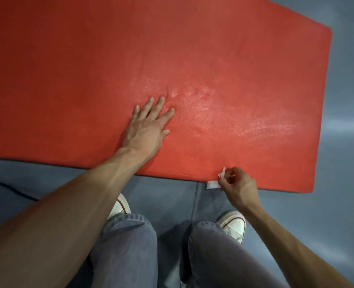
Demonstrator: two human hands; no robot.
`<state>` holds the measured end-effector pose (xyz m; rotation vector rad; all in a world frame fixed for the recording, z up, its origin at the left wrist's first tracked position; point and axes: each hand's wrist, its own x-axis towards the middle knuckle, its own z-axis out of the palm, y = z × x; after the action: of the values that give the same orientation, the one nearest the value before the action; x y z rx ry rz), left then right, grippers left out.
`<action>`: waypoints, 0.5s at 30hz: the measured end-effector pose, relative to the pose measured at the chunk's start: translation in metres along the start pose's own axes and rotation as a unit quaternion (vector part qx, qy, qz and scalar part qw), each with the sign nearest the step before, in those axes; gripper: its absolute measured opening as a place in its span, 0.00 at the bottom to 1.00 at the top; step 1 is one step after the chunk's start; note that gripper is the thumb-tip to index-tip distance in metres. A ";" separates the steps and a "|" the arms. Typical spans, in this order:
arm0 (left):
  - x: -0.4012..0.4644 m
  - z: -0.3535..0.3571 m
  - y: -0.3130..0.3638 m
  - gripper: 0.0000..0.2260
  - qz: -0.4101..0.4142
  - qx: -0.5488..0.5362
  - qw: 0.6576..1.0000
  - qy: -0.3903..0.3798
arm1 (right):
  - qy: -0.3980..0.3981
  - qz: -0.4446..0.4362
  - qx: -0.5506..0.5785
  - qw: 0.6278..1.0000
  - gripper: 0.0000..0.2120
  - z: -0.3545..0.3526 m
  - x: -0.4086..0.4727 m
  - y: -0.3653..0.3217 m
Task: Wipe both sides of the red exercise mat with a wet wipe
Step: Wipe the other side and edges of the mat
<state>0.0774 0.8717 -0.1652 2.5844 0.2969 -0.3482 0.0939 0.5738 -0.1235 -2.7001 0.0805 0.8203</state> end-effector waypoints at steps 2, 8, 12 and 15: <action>-0.001 0.001 -0.002 0.28 -0.005 0.004 1.000 -0.006 | -0.023 -0.031 -0.026 0.999 0.09 -0.013 0.002 -0.003; -0.001 -0.001 -0.004 0.28 0.000 -0.001 1.000 -0.002 | -0.015 -0.124 -0.128 0.984 0.05 -0.090 0.011 0.007; -0.001 0.007 -0.007 0.28 0.011 0.027 0.999 0.018 | -0.055 -0.162 -0.223 0.960 0.07 -0.124 0.026 0.034; -0.003 0.012 -0.010 0.28 0.021 0.046 0.998 0.038 | -0.061 -0.170 -0.260 0.948 0.08 -0.143 0.046 0.045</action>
<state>0.0698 0.8733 -0.1794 2.6956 0.2586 -0.2534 0.2023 0.4874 -0.0496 -2.9894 -0.7061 1.0042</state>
